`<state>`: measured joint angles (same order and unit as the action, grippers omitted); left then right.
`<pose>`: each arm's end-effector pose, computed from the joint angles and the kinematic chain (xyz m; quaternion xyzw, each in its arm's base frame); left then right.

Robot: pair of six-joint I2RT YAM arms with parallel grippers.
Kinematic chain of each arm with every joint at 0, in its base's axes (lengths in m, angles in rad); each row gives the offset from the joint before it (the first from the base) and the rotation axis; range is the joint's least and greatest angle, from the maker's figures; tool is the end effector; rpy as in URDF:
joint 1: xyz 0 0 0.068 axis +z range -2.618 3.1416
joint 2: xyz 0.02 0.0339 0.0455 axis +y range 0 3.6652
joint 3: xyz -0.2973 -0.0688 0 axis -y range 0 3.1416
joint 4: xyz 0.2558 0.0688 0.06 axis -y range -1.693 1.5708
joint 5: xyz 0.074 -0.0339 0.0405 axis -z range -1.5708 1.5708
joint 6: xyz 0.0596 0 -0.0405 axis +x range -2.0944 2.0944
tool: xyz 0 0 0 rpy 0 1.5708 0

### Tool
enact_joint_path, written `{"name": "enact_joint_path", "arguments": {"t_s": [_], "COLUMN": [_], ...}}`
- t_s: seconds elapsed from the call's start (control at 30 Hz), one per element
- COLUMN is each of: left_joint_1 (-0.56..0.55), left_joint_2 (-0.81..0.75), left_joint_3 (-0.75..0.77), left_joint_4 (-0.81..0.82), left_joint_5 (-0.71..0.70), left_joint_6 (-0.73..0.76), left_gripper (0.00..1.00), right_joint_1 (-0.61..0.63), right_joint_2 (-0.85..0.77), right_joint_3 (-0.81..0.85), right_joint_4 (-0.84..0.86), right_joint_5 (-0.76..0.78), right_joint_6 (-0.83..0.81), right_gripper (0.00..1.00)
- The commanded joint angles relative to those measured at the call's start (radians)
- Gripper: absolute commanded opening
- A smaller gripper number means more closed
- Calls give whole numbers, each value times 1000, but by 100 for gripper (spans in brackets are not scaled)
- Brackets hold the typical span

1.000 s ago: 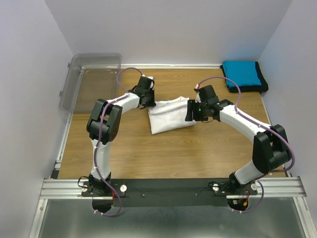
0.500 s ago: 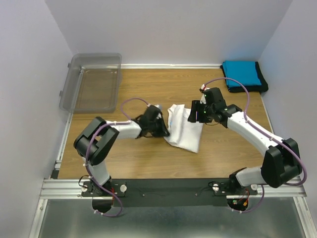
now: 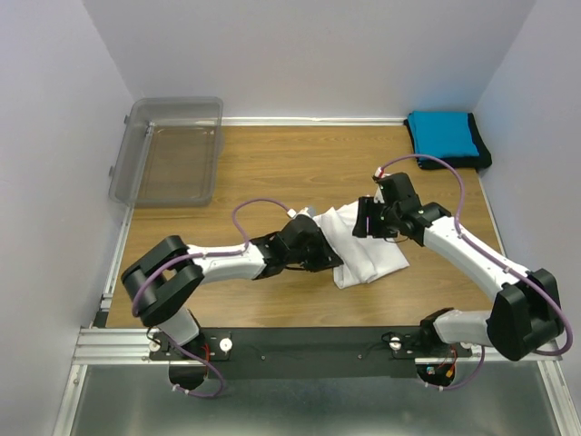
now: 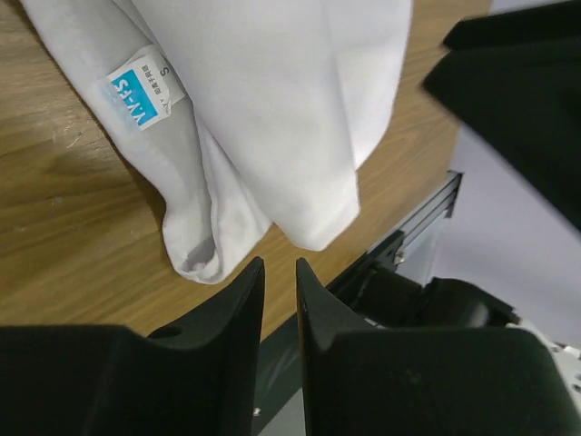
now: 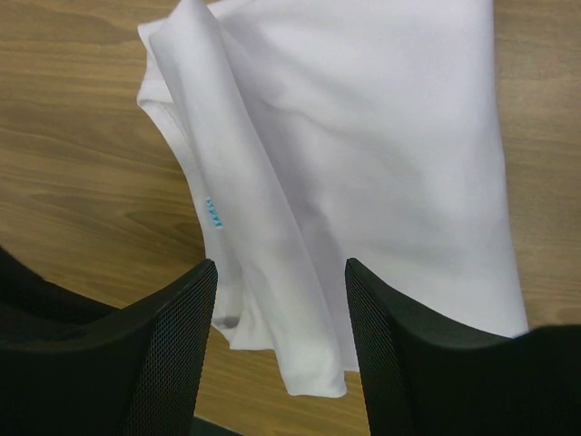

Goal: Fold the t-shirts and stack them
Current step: Fold the tshirt

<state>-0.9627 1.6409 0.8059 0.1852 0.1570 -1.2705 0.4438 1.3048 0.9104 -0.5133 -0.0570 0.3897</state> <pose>0.1996 -0.3031 0.1803 -0.1025 0.8879 -0.4289 0.1312 0.2543 0.1247 0.2522 -0.0348 0.9446 0.1563 0.2866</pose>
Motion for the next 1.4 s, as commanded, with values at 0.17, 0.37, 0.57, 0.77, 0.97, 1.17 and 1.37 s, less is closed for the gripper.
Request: {"name": "enact_joint_path", "arguments": {"t_s": [0.17,0.37,0.57,0.77,0.97,1.17,1.37], "left_joint_1": [18,68,101,108,111,111,111], "left_joint_2": [-14,66,137,189,215,243,231], "left_joint_3": [5,48,88,92,87,84,70], "left_joint_4": [-7,-6,7,40,54,76,76], "left_joint_5": [-103,-87,-48,-7,19,56,61], "left_joint_6": [16,85,154,175,191,188,198], "left_gripper": [28,32,28,24,22,17,14], "right_joint_1": [4,4,4,6,4,4,4], "right_joint_2": [-36,-1,33,79,125,154,149], "right_joint_3": [-61,-87,-77,-76,-48,-30,7], "right_joint_4": [-96,-94,-85,-65,-42,-10,-5], "right_joint_5": [-55,-125,-159,-132,-148,-185,-182], "right_joint_6": [-9,-9,-14,-14,-26,1,29], "right_gripper": [66,66,66,66,64,28,1]}}
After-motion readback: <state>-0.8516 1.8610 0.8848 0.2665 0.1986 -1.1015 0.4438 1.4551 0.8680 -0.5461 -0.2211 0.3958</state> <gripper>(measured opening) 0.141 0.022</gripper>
